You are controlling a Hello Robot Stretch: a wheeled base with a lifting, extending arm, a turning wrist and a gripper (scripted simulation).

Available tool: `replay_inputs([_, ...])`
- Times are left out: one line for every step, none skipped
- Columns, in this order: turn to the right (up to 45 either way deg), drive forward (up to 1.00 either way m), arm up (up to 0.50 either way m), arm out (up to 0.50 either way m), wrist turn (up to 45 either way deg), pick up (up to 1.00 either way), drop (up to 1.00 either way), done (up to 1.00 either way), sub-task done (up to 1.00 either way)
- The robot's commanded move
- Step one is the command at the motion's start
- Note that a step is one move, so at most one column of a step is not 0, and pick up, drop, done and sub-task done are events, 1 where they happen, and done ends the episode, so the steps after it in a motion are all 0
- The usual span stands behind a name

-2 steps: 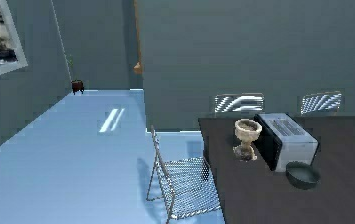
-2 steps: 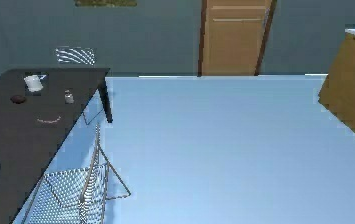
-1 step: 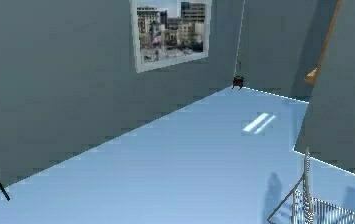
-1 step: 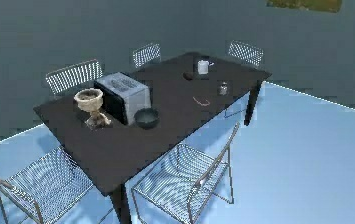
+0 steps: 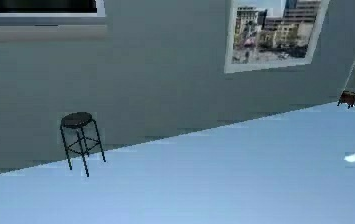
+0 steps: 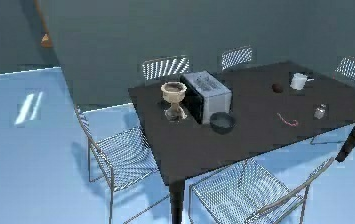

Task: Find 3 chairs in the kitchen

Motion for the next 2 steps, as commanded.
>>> replay_inputs([0.0,0.80,0.00,0.00,0.0,0.00,0.00,0.00,0.00])
replay_inputs([45.0,0.00,0.00,0.00,0.0,0.00,0.00,0.00,0.00])
